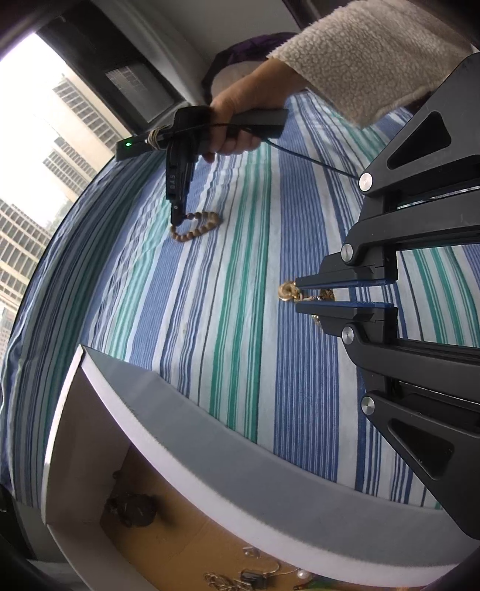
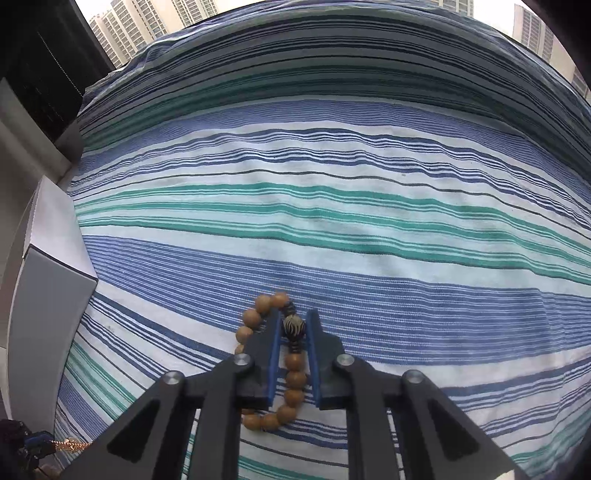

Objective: Organize jewelry
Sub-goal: 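Grasp the wooden bead bracelet with the right gripper while the left holds the earrings, then carry both held pieces over the white box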

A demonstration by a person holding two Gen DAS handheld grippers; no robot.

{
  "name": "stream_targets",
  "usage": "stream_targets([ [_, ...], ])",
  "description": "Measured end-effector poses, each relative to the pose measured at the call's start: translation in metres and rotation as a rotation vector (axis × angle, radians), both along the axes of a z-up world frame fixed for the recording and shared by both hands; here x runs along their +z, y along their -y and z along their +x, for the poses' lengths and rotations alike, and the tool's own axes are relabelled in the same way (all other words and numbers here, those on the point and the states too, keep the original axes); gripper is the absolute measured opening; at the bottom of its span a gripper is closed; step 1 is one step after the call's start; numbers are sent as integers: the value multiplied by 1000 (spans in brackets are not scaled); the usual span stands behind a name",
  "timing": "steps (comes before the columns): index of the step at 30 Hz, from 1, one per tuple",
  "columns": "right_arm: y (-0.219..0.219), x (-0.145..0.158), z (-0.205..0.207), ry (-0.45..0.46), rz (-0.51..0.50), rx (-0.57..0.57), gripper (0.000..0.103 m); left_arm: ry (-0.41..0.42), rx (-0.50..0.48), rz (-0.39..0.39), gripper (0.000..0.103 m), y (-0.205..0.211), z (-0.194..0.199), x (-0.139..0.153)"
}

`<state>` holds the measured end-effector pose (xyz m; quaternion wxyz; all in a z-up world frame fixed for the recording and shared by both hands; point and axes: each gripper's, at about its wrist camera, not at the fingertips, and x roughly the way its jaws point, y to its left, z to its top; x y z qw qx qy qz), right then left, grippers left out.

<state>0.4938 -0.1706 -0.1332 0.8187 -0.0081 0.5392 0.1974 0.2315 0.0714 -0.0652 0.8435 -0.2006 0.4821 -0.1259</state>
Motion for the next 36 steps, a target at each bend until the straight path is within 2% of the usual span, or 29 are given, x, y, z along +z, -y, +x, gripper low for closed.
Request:
stream_targets([
  [5,25,41,-44,86,108,5,14,51,-25,-22,3,7,-15,30],
  [13,38,114,-118,207,171,99,14,131,-35,-26,3,7,-62,82],
  [17,35,134,-151,227,213,147,14,163,-19,-27,3,-2,-88,104],
  [21,19,148,-180,250,230,205,14,195,15,-29,3,-23,-114,131],
  [28,-31,178,-216,271,285,325,14,248,145,21,3,-80,-146,173],
  [32,-75,198,-228,301,313,397,14,247,238,57,3,-117,-152,171],
  [36,-123,208,-231,304,335,448,14,214,313,103,3,-146,-154,150],
])
